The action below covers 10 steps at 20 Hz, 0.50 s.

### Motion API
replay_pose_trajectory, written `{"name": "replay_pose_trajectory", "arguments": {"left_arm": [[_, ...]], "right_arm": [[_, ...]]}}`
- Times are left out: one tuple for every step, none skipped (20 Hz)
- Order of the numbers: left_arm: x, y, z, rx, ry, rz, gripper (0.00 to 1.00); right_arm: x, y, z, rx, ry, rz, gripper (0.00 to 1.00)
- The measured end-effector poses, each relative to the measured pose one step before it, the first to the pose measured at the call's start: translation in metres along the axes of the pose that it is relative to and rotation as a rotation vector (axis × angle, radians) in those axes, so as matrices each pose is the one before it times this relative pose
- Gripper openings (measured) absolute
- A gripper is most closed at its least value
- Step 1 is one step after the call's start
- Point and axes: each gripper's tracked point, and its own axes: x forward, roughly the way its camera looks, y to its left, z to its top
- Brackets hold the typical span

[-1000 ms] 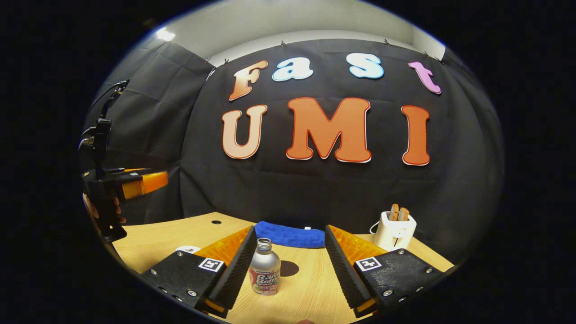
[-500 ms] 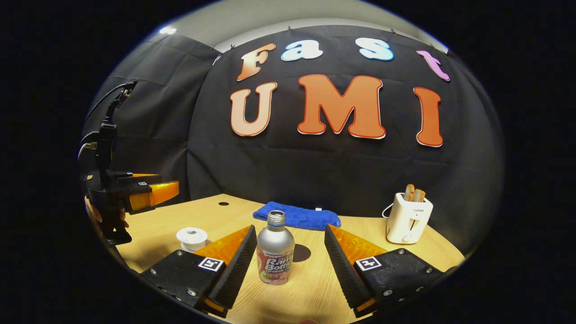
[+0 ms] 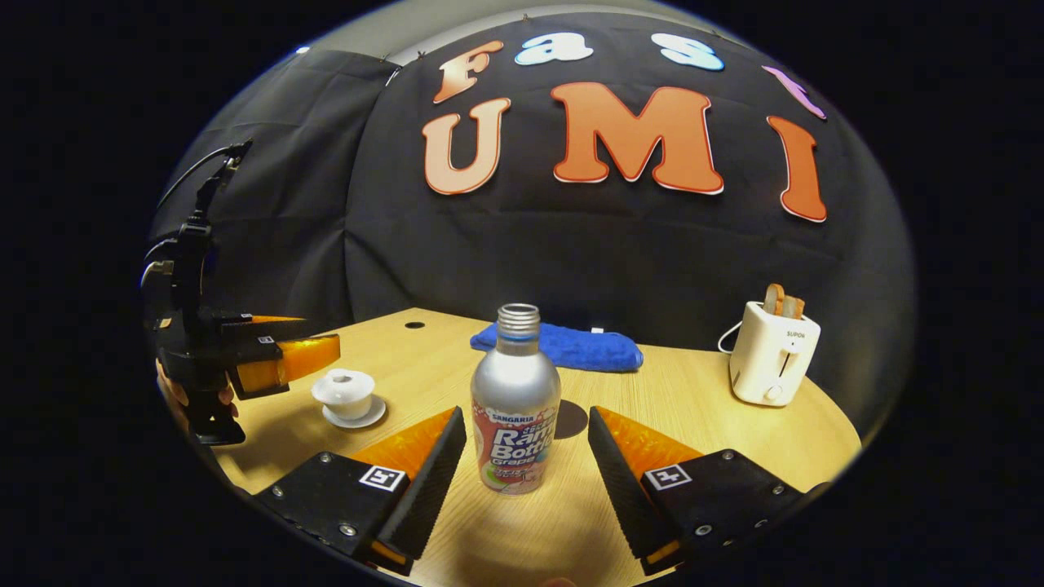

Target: Open the teacup lid with one hand, grasp the water bottle and pour water into the teacup with the other hand; after pouring, place the water bottle on the coaster and then close the teacup lid.

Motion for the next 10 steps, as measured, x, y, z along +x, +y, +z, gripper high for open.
{"name": "replay_pose_trajectory", "arguments": {"left_arm": [[0.00205,0.00108,-0.0075,-0.00134,0.02565,-0.00031,0.94],[0.00282,0.00054,-0.00498,-0.0001,0.01274,-0.00018,0.94],[0.00204,0.00055,-0.00278,0.00333,0.00444,-0.00277,0.9],[0.00237,-0.00086,-0.00296,0.00711,0.00213,-0.00179,0.9],[0.00173,-0.00017,-0.00259,0.00941,0.00474,-0.00081,0.91],[0.00238,-0.00093,-0.00229,0.01053,0.00601,-0.00372,0.93],[0.00196,-0.00069,-0.00405,0.01172,0.01403,0.00023,0.9],[0.00189,-0.00023,-0.00287,0.00878,0.00706,0.00336,0.88],[0.00289,-0.00297,-0.00063,0.00493,0.00101,-0.00431,0.88],[0.00268,-0.00254,0.0004,0.00405,0.00249,-0.00438,0.85]], "right_arm": [[0.00246,0.00111,-0.00317,0.00054,0.00914,0.00313,0.91],[0.00294,0.00214,-0.00338,0.0008,0.00539,0.0039,0.91],[0.00175,0.00089,-0.00225,0.00023,0.00709,0.00348,0.91],[0.00314,0.00084,-0.0019,0.00076,0.00596,0.00383,0.91],[0.00208,0.00004,-0.00202,0.00114,0.00566,0.00183,0.91],[0.00256,0.00066,-0.0016,0.00097,0.00529,0.00215,0.91],[0.00143,-0.00106,-0.00175,0.00149,0.00512,0.00073,0.91],[0.00223,-0.00082,-0.00146,0.00068,0.0053,0.00195,0.91],[0.00208,0.00062,-0.00067,0.00042,0.00441,-0.00052,0.91],[0.00042,-0.00182,-0.00186,0.00076,0.00281,-0.00017,0.91]]}}
